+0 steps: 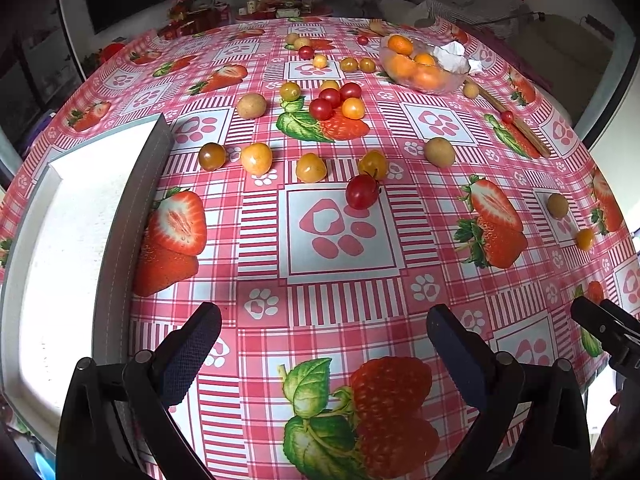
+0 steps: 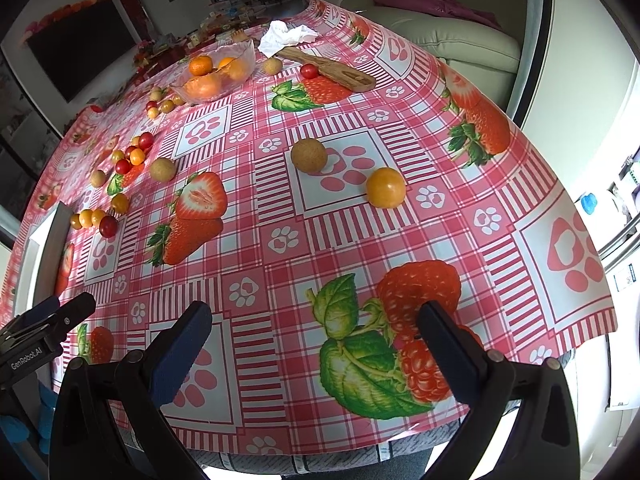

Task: Organize fruits
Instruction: 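Move both grippers over the scattered fruits toward the next targets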

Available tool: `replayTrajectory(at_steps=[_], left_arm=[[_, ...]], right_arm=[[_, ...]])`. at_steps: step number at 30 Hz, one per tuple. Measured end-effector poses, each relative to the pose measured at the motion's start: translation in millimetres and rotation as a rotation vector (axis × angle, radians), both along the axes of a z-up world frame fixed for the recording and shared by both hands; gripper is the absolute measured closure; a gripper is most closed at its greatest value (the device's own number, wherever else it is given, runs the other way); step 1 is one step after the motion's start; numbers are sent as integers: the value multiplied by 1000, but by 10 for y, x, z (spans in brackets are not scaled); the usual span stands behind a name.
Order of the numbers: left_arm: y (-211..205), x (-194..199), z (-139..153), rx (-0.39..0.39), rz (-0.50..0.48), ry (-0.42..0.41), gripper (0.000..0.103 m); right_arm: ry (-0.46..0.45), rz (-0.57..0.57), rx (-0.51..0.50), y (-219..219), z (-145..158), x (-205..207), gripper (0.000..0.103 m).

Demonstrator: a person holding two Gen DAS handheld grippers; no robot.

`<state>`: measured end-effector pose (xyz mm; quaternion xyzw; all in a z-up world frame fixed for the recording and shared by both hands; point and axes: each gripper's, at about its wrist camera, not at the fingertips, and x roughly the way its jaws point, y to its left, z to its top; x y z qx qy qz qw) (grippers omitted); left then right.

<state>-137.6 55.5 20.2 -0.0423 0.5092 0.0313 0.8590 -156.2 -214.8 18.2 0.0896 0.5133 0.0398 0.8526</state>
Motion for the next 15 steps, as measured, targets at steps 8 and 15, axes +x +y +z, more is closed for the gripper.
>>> replayTrajectory(at_steps=[8, 15], left_arm=[[-7, 72, 12, 9, -4, -9, 0], [-78, 338, 78, 14, -33, -61, 0]], right_arm=[[-4, 12, -7, 12, 15, 50, 0], [-67, 52, -22, 11, 210, 264, 0]])
